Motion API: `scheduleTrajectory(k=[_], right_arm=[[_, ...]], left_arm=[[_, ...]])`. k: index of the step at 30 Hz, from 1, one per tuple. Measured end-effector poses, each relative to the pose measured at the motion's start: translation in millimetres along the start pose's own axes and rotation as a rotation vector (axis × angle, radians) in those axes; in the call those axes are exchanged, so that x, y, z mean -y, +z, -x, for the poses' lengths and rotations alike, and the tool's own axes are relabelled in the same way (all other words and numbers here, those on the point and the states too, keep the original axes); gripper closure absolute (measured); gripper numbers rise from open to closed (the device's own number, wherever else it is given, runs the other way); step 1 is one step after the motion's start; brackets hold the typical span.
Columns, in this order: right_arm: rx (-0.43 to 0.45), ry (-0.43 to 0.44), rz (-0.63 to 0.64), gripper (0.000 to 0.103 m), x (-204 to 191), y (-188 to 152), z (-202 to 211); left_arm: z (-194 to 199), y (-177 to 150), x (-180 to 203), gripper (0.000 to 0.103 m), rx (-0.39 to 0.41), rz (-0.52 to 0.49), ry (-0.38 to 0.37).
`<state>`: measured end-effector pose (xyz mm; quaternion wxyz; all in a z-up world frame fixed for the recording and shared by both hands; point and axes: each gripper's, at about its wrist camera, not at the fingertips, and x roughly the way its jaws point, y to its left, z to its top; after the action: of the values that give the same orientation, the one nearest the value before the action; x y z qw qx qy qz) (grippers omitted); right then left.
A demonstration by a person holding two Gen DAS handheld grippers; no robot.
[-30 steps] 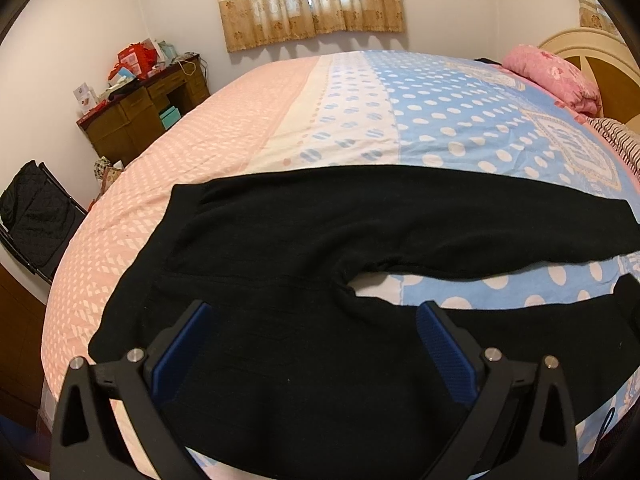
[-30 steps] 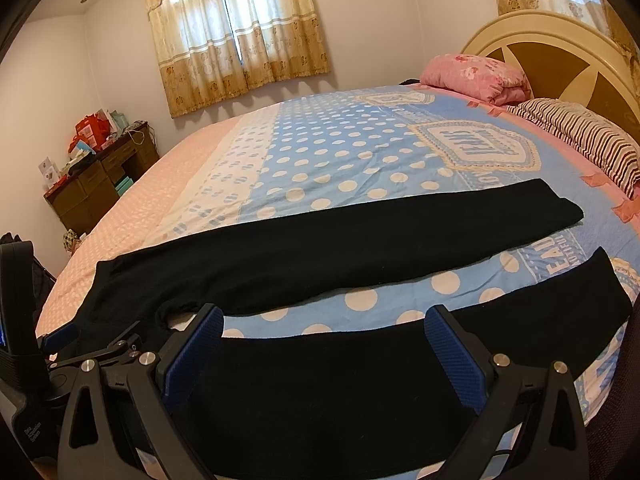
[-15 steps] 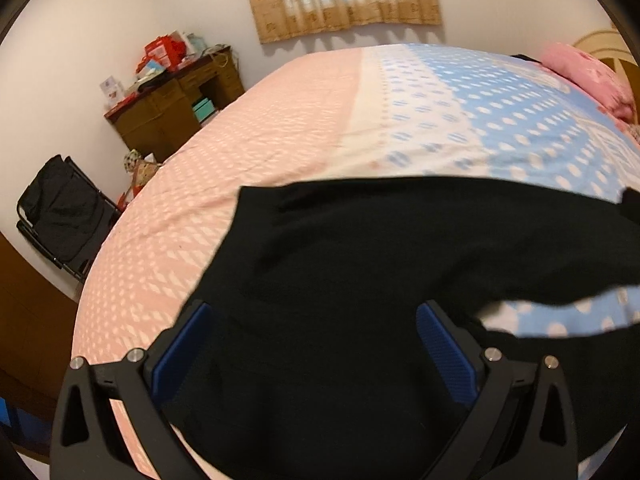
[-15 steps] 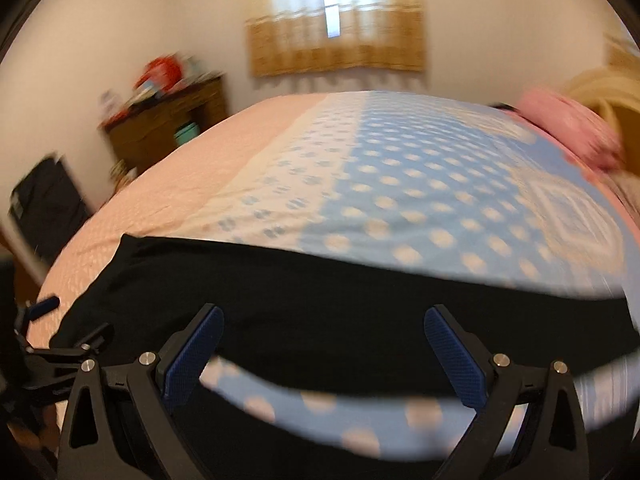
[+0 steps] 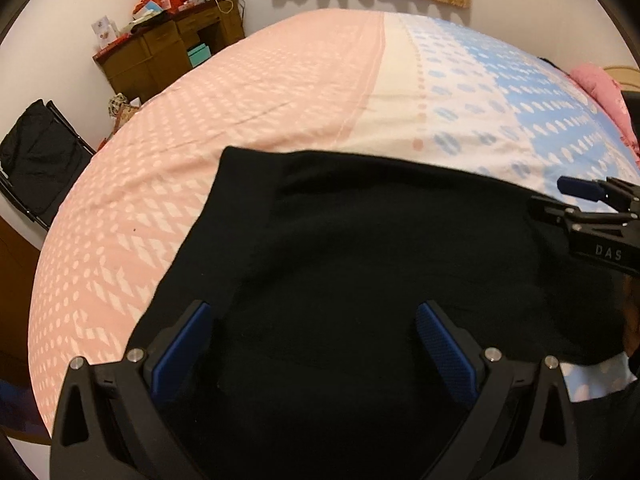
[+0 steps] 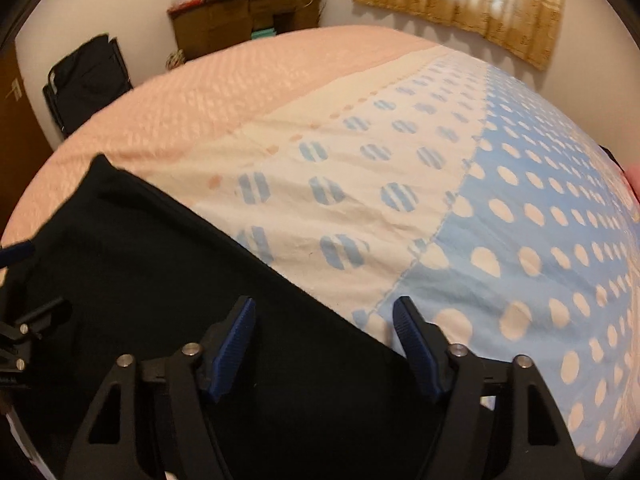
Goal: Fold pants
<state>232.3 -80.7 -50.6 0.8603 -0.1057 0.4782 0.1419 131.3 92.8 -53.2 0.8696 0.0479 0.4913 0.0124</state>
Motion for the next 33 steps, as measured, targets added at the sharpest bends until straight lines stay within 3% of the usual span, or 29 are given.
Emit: scheduleTrajectory(k=[1, 2, 4, 6, 7, 8, 16, 21, 26, 33], right_arm=[[-0.014, 0.013, 0.0, 0.055, 0, -2, -2], [-0.047, 0.03, 0.0, 0.056, 0, -4, -9], [-0.023, 0.042, -0.007, 0.061, 2, -5, -10], [-0.013, 0.06, 0.0, 0.076, 1, -7, -8], [-0.009, 0.051, 0.01, 0.092, -2, -8, -7], [-0.01, 0.044, 0.026, 0.096, -5, -9, -4], [0.139, -0.021, 0.115, 0.099, -45, -20, 70], [0.209, -0.029, 0.181, 0.099, -83, -66, 116], [0.235, -0.099, 0.253, 0.099, -127, -121, 111], [0.221, -0.117, 0.222, 0.099, -138, -143, 90]], left_arm=[[-3, 0, 0, 0.0, -0.004, 0.004, 0.004], [-8, 1, 0, 0.0, -0.006, 0.014, -0.003], [-14, 1, 0, 0.0, -0.016, 0.024, -0.004], [-12, -1, 1, 0.0, -0.008, 0.011, 0.004], [-10, -2, 2, 0.0, -0.006, 0.006, 0.003], [-8, -2, 1, 0.0, -0.002, 0.005, -0.002], [26, -16, -32, 0.0, 0.055, 0.072, -0.098], [41, -21, -49, 0.0, 0.075, 0.086, -0.155], [35, 5, -48, 0.0, 0.039, 0.093, -0.217], [7, 60, -29, 0.0, -0.047, 0.119, -0.248]])
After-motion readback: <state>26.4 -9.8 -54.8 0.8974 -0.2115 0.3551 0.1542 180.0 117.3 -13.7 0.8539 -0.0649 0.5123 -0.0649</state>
